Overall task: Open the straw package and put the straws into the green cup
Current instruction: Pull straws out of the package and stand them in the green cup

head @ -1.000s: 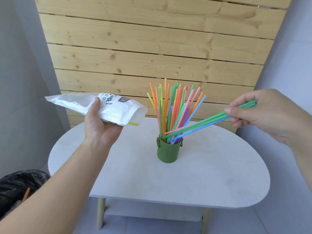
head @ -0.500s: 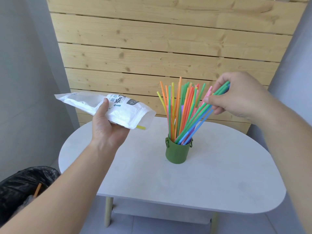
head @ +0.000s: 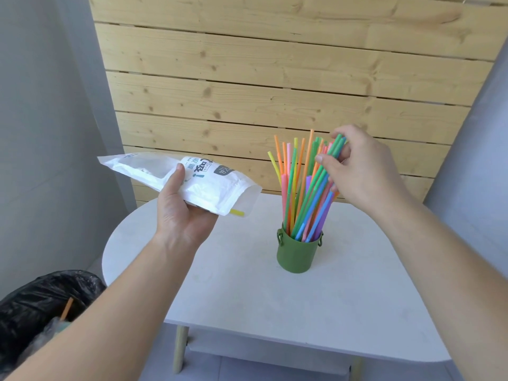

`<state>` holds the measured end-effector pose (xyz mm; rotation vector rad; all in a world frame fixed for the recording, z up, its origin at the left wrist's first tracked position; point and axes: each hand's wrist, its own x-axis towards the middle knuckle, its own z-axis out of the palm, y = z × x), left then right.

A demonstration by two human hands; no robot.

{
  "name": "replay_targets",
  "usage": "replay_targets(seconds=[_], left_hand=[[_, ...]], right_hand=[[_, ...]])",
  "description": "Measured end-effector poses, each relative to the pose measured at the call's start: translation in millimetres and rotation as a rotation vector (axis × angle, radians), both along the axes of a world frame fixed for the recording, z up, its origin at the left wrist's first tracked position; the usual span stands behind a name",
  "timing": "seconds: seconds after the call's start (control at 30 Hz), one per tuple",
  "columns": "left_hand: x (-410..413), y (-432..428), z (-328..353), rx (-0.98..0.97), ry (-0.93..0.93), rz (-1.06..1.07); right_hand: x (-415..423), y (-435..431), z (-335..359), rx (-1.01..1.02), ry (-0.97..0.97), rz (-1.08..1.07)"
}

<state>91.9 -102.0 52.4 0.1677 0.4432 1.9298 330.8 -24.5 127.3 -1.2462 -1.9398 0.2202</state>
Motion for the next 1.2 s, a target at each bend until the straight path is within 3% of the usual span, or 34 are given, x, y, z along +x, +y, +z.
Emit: replay_targets(seconds=[0.23, 0.77, 0.9, 1.03, 1.1, 1.2], left_hand=[[0, 1, 0, 0.006, -0.009, 0.003], [5, 1, 0, -0.02, 0.005, -0.001], [4, -1, 4, -0.019, 0.003, 0.006], [4, -2, 7, -0.002, 0.0, -0.002], [5, -3, 8, 0.011, -0.007, -0.013], [8, -2, 9, 0.016, -0.002, -0.026]], right_hand=[[-2, 4, -15, 0.009, -0.09, 0.076], [-1, 0, -17, -0.023, 0.013, 0.14], [2, -7, -9, 0.085, 0.044, 0.065], [0, -39, -4, 0.323, 0.167, 0.053], [-5, -54, -13, 0.242, 0.204, 0.204], [-16, -69, -33, -0.126, 0.208, 0.454]])
